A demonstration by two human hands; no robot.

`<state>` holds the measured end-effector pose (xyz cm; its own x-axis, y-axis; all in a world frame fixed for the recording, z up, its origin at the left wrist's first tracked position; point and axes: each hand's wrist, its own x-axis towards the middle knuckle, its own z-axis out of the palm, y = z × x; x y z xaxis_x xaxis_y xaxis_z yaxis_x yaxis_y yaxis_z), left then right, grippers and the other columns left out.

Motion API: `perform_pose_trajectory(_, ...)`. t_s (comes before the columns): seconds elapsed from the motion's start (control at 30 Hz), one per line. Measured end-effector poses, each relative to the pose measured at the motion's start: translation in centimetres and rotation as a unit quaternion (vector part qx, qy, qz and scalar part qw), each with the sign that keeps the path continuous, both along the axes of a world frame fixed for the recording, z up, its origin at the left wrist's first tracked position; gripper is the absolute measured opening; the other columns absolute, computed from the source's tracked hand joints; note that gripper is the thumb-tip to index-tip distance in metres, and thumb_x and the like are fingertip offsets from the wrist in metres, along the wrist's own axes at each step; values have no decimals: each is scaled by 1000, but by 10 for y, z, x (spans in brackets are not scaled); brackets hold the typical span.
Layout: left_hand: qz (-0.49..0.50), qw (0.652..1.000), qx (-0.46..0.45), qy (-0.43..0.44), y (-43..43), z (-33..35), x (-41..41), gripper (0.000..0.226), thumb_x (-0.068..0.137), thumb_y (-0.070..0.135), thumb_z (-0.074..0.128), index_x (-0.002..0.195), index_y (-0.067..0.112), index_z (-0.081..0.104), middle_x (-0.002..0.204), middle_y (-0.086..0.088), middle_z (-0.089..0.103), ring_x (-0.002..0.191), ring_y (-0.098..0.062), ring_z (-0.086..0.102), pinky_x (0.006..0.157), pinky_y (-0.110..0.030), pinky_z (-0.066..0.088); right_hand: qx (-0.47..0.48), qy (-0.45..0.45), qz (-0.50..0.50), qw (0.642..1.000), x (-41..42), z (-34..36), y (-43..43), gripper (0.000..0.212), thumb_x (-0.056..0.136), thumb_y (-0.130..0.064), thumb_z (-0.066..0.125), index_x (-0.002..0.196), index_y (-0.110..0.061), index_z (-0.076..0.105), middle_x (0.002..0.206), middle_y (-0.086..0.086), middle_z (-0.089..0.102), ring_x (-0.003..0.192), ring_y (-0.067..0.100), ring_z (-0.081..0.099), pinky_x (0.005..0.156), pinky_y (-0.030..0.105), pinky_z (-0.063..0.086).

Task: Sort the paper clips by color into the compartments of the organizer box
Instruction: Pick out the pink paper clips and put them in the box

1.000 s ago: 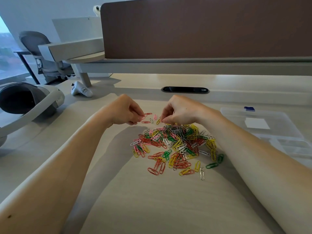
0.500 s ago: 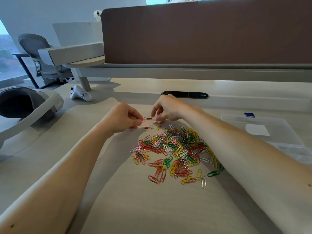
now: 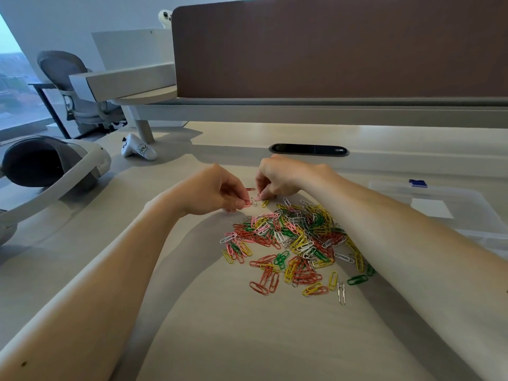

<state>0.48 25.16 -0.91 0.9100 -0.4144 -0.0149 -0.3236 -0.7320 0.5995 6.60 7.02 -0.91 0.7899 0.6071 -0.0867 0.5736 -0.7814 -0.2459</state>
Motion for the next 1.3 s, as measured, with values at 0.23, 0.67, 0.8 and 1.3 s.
perform_pose_trajectory(0.23,-59,997,42,-25,-6,-1,-5,19,81,15,74,99,21,75,82,11,72,72,-1,65,70,-10,48,81,-16,-35,996,-22,5,-19,9,87,-18,71,80,-12,71,69,-5,65,68,8,60,59,23,45)
perform_pose_trajectory(0.67,-65,987,143,-23,-19,-5,-6,8,81,23,74,88,28,74,73,15,69,63,6,60,63,-8,45,79,47,-44,995,-57,1,-26,18,84,-21,73,101,-14,75,81,-9,66,77,7,64,72,24,51)
perform_pose_trajectory(0.8,-65,987,146,-15,-19,-4,-6,5,83,24,73,83,29,71,71,14,68,60,5,58,60,-8,44,60,17,-48,997,-59,-2,-23,17,84,-22,73,99,-15,76,81,-10,64,79,8,62,68,21,46)
perform_pose_trajectory(1.3,1,999,-21,28,-12,0,-8,1,83,7,70,83,7,70,71,-5,74,67,-18,71,68,-25,58,168,47,-96,980,-56,2,-35,6,85,-17,71,79,-14,72,70,0,70,63,11,63,65,33,55)
